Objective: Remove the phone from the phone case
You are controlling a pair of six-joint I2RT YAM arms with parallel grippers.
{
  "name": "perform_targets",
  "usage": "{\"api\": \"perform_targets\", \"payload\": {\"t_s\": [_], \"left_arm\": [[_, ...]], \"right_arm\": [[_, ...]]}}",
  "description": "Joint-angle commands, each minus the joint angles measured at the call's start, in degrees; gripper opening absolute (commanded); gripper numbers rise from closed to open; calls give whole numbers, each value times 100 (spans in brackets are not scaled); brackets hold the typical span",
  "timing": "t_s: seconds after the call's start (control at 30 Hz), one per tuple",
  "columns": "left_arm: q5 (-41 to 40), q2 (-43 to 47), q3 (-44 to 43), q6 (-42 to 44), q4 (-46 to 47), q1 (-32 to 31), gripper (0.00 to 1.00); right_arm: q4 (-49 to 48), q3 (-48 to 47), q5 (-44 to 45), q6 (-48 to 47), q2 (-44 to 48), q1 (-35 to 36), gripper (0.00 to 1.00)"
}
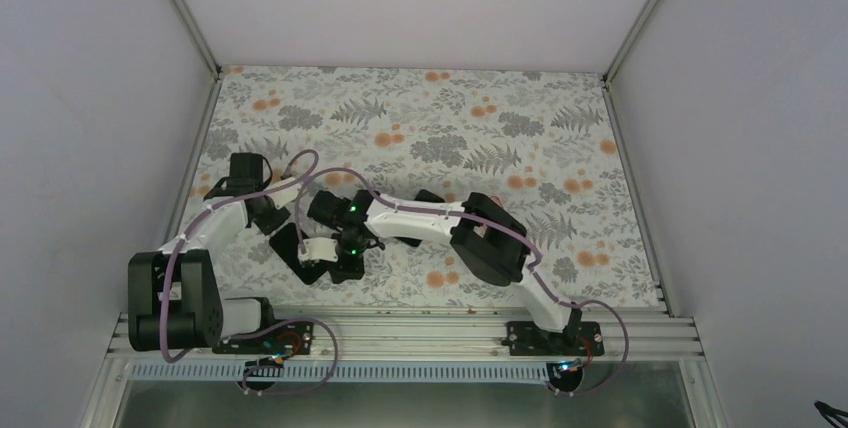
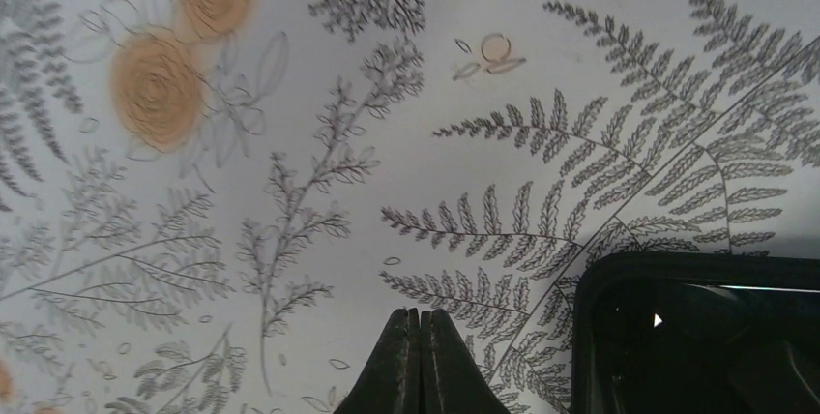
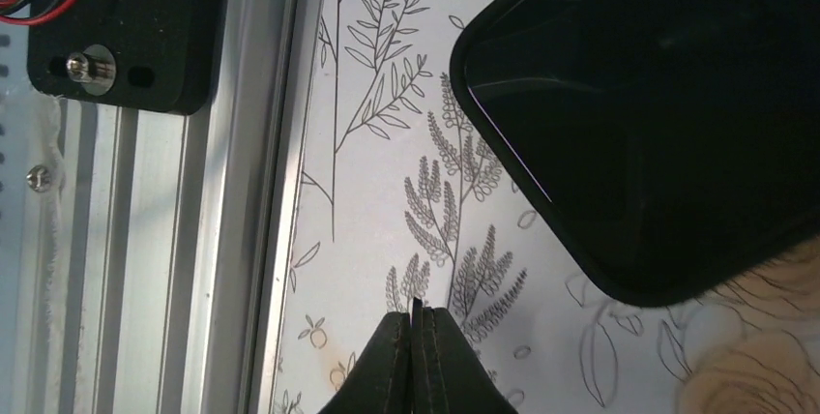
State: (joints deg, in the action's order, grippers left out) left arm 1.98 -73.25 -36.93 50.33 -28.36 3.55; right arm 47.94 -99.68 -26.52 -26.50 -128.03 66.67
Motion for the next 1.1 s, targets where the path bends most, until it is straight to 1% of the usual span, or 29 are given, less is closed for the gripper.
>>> {"api": "perform_targets", "payload": {"t_s": [0.0, 0.13, 0.3, 0.47, 0.57, 0.67, 0.8, 0.9, 0.97, 1.0, 1.03, 1.07], "left_arm": [[38, -221, 123, -23, 110, 73, 2], [264, -514, 104, 63, -465, 76, 2], [561, -559, 123, 146, -1212, 102, 2], [863, -619, -94, 129, -1991, 242, 2], [1100, -529, -177, 206, -2391, 302, 2], [1266, -477, -215, 183, -2556, 304, 2], [1429, -617, -280, 115, -2583, 304, 2], [1649, -752, -421, 186, -2768, 297, 2], [1544, -715, -494, 175, -2677, 335, 2], [1424, -629, -515, 136, -2528, 387, 2], [1328, -571, -554, 84, -2384, 474, 3], [1278, -534, -624, 64, -2263, 584, 9]], "right_arm": [[-258, -145, -94, 174, -178, 39, 3], [-510, -113, 45, 261, -277, 40, 3], [-1067, 159, 478, 401, -274, 8, 3], [-1712, 697, 775, 526, -100, -254, 4], [-1979, 924, 1019, 571, 78, -544, 4], [-2070, 915, 1202, 593, 118, -838, 3], [-2083, 722, 1413, 482, 124, -1011, 3], [-1926, 617, 1534, 312, 237, -1144, 3], [-1579, 672, 1536, 11, 413, -1164, 4], [-1423, 724, 1532, -146, 524, -1153, 8], [-1201, 764, 1445, -361, 631, -1142, 17], [-992, 792, 1355, -605, 730, -1119, 34]]}}
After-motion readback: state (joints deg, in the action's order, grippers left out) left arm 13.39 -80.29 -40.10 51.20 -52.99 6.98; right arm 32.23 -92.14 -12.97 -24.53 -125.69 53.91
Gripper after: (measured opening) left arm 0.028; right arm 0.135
